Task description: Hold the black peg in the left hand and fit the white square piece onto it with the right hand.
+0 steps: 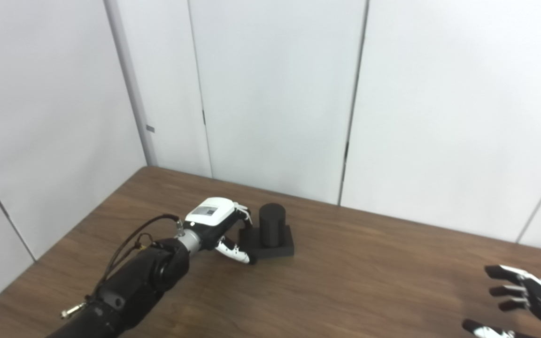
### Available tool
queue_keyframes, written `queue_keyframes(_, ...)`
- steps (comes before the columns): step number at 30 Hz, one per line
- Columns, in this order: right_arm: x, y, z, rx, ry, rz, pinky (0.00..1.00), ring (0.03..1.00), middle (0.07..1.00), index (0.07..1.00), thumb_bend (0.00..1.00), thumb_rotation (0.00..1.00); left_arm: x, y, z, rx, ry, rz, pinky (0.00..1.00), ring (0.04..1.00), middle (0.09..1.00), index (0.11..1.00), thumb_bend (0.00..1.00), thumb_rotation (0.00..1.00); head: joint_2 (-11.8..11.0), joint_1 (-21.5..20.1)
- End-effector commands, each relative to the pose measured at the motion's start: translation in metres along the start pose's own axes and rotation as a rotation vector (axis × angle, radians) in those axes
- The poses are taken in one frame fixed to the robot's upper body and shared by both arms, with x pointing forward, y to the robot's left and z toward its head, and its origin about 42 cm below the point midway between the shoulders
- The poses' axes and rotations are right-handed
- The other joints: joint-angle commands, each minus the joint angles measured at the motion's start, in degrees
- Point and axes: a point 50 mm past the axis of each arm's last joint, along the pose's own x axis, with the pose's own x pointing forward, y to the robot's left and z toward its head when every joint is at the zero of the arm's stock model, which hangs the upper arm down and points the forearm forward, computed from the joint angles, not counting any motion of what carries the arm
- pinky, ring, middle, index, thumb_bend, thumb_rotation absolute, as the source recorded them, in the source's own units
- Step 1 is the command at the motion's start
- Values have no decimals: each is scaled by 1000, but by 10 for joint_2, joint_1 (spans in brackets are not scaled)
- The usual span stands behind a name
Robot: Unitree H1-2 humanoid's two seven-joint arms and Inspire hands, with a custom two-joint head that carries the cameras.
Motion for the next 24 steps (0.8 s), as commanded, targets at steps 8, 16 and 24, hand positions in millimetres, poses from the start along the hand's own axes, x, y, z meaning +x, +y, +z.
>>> queue_keyframes(8,12,-7,-2,-13,-88,-42,541,646,741,705,626,0,-6,-38,49,17,-269,-178,889,911,877,488,523,72,14,-36)
queue_keyframes(16,14,-2,-7,-25,-109,-47,525,628,728,703,624,0,-4,-49,89,-8,-404,-231,872,907,865,487,523,72,31,-82)
queue_keyframes(24,16,6,-5,-27,-122,-57,532,620,725,705,627,0,1,-64,125,69,-450,-324,884,915,875,489,521,77,41,-160)
